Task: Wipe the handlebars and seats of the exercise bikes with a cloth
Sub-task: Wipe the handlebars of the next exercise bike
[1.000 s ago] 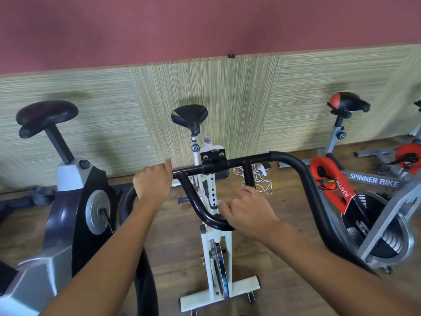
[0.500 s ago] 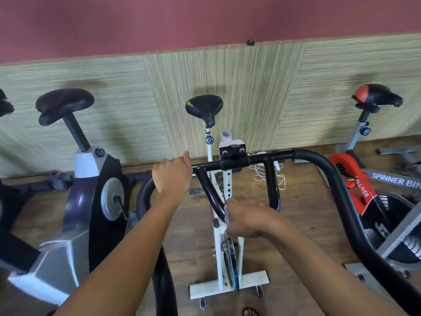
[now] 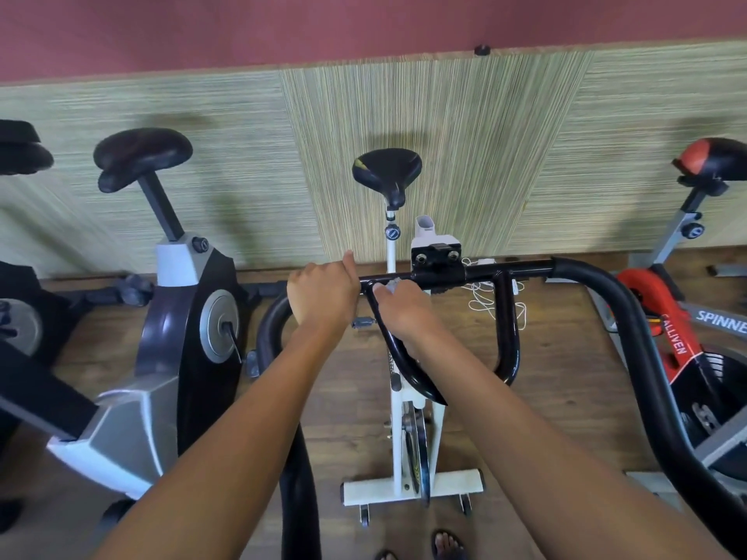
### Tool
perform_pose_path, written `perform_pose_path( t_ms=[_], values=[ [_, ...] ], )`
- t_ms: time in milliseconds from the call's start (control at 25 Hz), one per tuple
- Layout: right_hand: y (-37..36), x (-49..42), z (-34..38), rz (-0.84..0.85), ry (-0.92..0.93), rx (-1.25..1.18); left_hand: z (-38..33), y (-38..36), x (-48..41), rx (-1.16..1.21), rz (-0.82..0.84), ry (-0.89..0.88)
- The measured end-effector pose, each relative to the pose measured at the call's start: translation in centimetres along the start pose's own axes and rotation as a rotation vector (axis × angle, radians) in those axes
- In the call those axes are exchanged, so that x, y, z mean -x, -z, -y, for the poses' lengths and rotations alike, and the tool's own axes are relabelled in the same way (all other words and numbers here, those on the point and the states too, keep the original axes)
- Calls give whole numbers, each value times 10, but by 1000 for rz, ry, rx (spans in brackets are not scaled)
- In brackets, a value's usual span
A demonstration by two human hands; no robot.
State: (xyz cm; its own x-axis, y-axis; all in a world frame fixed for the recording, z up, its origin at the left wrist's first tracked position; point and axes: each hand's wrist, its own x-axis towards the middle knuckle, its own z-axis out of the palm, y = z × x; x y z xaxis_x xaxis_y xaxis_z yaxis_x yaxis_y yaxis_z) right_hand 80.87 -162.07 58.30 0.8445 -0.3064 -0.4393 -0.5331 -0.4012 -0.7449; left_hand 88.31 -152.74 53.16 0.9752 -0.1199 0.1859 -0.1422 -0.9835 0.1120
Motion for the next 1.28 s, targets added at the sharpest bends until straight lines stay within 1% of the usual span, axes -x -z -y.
perform_pose_path(
  t_ms=[160, 240, 280, 360, 440, 480, 560, 600, 640, 680, 720, 800, 880, 920, 1000, 1040, 1120, 1200, 1280],
  values=[
    [-3, 14, -20, -11, 69, 109, 1, 0, 1, 2, -26, -9],
    [3, 23, -43, 20, 87, 97, 1, 0, 2, -2, -36, -26],
    [9, 25, -51, 63, 65, 7, 1, 0, 1, -2, -33, -34],
    [27, 23, -60, 151, -52, -342, 3, -1, 0, 18, -9, -29],
    [49, 24, -61, 137, -150, -658, 5, -1, -2, 101, 33, 3],
    [60, 25, -58, 126, -153, -782, 5, 2, -3, 169, 35, 21],
    [80, 32, -54, 120, -120, -975, -4, 13, 3, 348, -56, 26],
    [89, 38, -54, 105, -107, -1028, -15, 23, 8, 455, -118, -13],
    [97, 42, -55, 81, -96, -1050, -29, 34, 16, 577, -142, -76],
    [104, 46, -58, 42, -92, -1051, -46, 46, 24, 717, -107, -143],
    [111, 51, -63, -9, -91, -1043, -64, 58, 33, 858, -26, -202],
    [127, 62, -75, -152, -64, -996, -102, 77, 49, 1073, 221, -301],
    [149, 76, -86, -285, -14, -987, -138, 88, 61, 1190, 489, -350],
    [160, 83, -91, -324, 15, -1001, -154, 92, 66, 1226, 619, -355],
    [183, 99, -107, -358, 60, -1040, -189, 97, 79, 1254, 844, -322],
    [192, 104, -117, -367, 68, -1062, -206, 98, 86, 1258, 929, -290],
    [209, 108, -140, -390, 63, -1099, -237, 96, 99, 1284, 1025, -254],
    [232, 104, -161, -426, 63, -1114, -269, 90, 108, 1307, 1035, -245],
    [259, 97, -179, -404, 85, -1121, -299, 82, 112, 1339, 1035, -216]
  ],
)
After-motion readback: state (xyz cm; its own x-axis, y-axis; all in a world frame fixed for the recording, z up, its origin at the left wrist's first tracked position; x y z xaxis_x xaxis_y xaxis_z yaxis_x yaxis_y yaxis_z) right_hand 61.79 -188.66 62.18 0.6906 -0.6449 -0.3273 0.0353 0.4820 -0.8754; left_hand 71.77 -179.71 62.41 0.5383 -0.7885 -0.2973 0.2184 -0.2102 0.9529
